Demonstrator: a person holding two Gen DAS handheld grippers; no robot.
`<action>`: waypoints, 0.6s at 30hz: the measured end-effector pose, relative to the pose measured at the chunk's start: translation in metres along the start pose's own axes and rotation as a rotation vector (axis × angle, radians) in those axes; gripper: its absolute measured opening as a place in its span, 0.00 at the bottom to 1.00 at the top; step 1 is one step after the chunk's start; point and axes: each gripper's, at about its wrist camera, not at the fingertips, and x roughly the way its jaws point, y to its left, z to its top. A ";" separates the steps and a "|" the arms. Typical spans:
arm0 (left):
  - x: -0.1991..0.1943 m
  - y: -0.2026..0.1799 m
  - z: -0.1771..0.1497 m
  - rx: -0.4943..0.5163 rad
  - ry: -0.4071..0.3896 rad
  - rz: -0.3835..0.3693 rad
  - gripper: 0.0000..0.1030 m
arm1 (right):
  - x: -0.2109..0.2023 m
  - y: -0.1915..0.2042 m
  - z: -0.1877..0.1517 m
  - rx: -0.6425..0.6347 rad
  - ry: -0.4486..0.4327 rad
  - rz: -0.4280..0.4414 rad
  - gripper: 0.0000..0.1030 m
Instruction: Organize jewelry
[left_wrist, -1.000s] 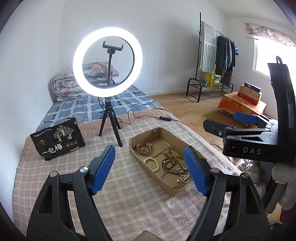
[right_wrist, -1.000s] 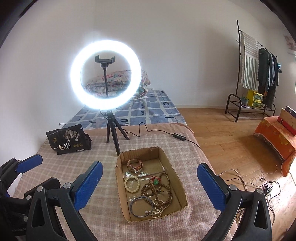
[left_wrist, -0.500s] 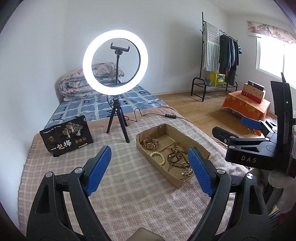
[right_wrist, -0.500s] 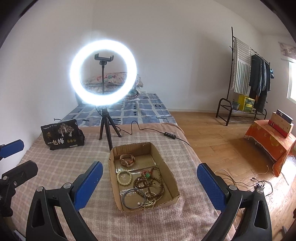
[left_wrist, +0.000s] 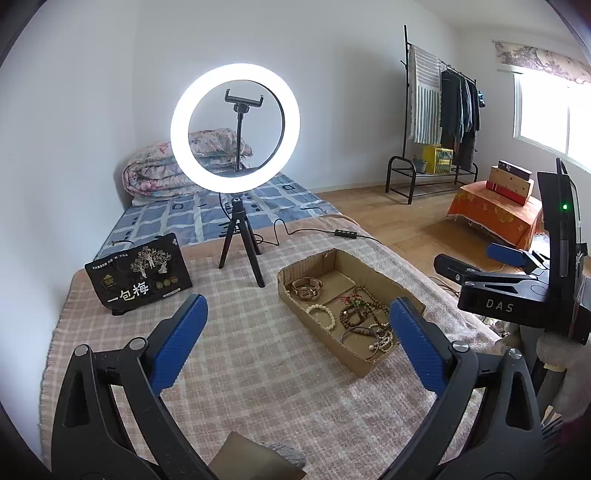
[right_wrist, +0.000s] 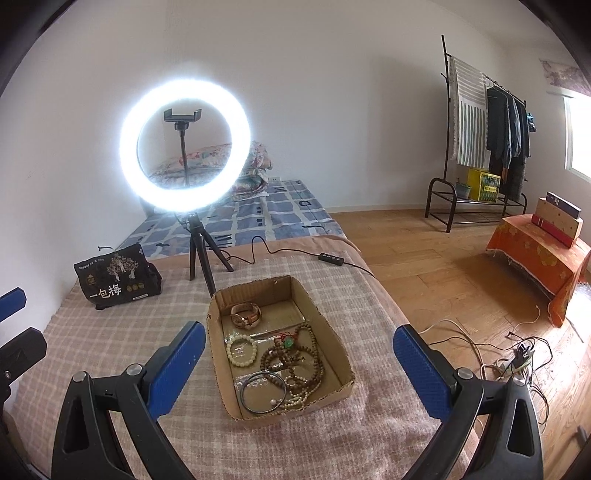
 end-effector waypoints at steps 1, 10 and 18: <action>0.000 0.000 0.000 -0.001 0.003 0.002 0.99 | 0.001 -0.001 0.000 0.005 0.002 0.001 1.00; 0.001 -0.004 -0.002 0.001 0.016 -0.002 0.99 | 0.004 -0.001 0.000 0.017 0.003 0.010 1.00; 0.001 -0.004 -0.002 0.003 0.015 -0.002 1.00 | 0.006 0.004 -0.002 0.003 0.007 0.017 1.00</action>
